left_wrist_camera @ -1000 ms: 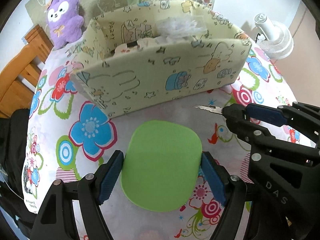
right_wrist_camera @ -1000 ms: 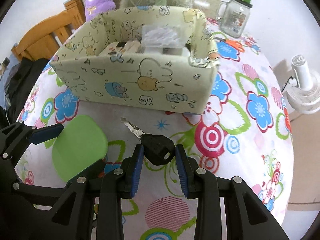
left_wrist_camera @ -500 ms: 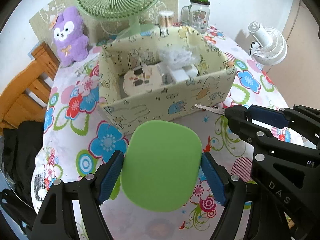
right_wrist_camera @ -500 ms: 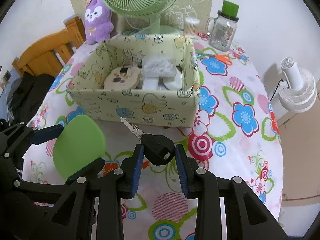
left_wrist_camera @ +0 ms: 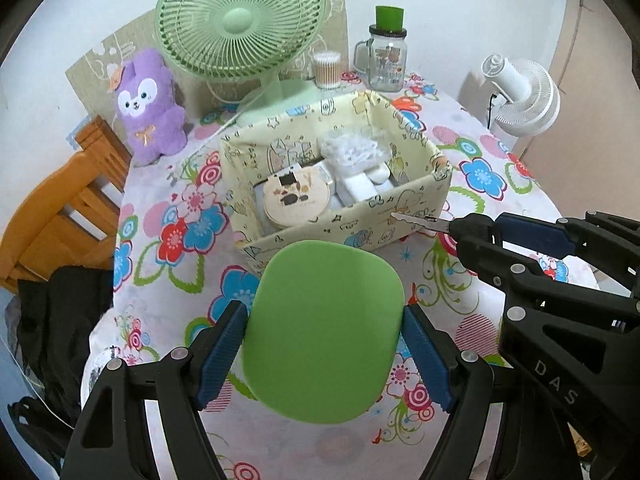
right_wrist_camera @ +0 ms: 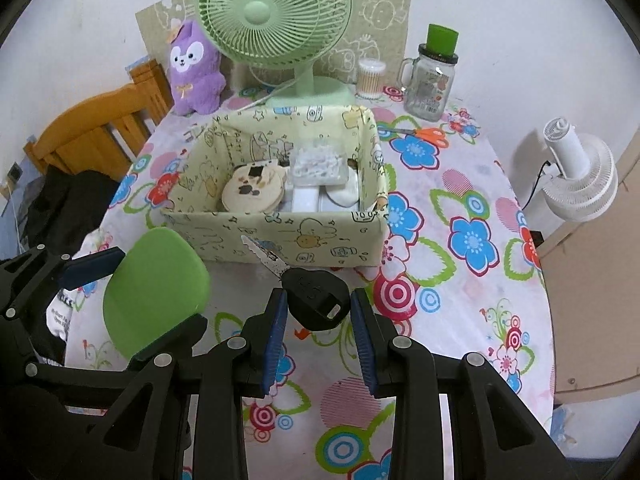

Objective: Organize rigid objects
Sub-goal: 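Carry the green case and black key over the patterned box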

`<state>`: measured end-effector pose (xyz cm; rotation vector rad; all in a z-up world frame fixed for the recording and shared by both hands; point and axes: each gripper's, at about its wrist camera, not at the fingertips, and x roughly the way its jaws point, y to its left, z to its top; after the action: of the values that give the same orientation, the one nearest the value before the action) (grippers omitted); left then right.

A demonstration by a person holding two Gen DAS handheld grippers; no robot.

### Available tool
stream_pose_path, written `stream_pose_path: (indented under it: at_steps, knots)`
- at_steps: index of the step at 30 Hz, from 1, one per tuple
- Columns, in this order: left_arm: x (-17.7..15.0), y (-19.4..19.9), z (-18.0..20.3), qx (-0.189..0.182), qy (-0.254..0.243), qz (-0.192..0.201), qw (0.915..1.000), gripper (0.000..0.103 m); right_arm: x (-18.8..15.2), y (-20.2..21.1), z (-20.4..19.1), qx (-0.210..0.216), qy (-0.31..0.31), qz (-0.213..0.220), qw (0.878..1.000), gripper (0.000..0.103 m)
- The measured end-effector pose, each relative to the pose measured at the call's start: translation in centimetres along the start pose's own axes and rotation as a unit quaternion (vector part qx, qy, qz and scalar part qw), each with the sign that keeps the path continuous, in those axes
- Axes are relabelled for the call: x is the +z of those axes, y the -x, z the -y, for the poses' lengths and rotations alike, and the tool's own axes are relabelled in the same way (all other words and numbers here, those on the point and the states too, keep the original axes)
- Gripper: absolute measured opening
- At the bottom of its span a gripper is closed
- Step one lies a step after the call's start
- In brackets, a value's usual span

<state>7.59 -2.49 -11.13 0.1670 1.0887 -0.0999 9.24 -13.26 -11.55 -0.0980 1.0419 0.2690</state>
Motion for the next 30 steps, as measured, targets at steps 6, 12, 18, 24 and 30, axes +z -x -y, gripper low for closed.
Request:
stream_pose_path:
  at_steps: [6,12,18,24,30]
  knots:
    - [0.6,1.2,-0.6,-0.004,-0.006,0.011,0.9999,0.080,0.7,1.4,-0.4,-0.008,-0.010,0.009,1.000,0.035]
    - [1.5,1.6,-1.1,-0.005,0.003,0.016,0.9999,0.080,1.8,1.7,-0.6,-0.010,-0.006,0.010,1.000,0.035]
    - [2.9,1.2,-1.2,0.004,0.018,0.020,0.9996,0.080,3.4,1.3,-0.1,-0.004,0.007,0.011,1.000,0.035]
    - [4.3,0.8,-1.3,0.009,0.032,0.019,0.9993,0.080,5.0,0.6,0.5,0.005,0.020,0.009,1.000,0.035]
    - [5.7,0.2,-1.8,0.016,0.044,0.018,0.9988,0.080,6.6,-0.1,0.8,0.015,0.032,0.010,0.999,0.035]
